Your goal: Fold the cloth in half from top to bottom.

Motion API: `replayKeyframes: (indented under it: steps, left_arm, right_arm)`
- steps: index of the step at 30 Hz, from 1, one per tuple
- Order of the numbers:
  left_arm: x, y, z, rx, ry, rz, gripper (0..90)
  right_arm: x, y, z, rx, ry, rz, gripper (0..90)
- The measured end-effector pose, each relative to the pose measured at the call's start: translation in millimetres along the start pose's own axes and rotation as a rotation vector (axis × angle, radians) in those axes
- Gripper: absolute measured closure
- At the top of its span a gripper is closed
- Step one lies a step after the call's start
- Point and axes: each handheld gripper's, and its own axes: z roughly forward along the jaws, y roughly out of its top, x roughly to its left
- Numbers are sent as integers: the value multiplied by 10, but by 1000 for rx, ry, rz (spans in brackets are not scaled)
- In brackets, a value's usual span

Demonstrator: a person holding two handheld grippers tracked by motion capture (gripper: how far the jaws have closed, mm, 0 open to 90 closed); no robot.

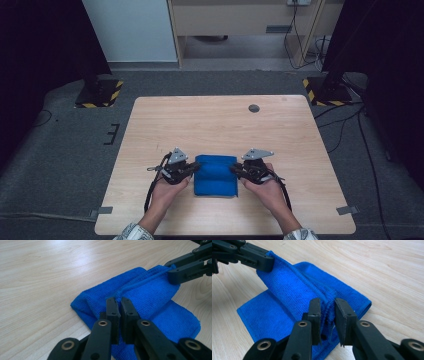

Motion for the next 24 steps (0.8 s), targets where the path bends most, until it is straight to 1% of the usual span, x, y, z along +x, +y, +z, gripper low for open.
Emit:
replayKeyframes:
  steps: [7, 8, 10, 13, 15, 18, 20, 24]
  left_arm:
    - [3, -60, 0, 8, -5, -4, 851]
    - [2, -67, -2, 11, -6, -2, 849]
    - [0, -82, -6, 9, -10, -9, 843]
    - [-15, -92, -9, 9, -14, -8, 841]
    - [-26, -86, -16, -1, -17, -7, 842]
    - [-35, -72, -18, -6, -22, -9, 842]
    - [-48, -80, -11, -2, -26, -5, 839]
    - [-67, -132, -5, 11, -35, -11, 813]
  right_arm:
    - [26, -36, 17, 13, 6, -7, 728]
    - [31, -39, 16, 16, 6, -1, 726]
    - [32, -48, 15, 19, 6, -4, 725]
    - [33, -52, 10, 18, 3, -10, 729]
    - [27, -46, -4, 15, 2, -10, 734]
    - [21, -32, -30, 4, 1, -3, 745]
    - [16, -30, -45, -1, -1, -6, 746]
    - [20, -55, -59, 7, -5, -16, 738]
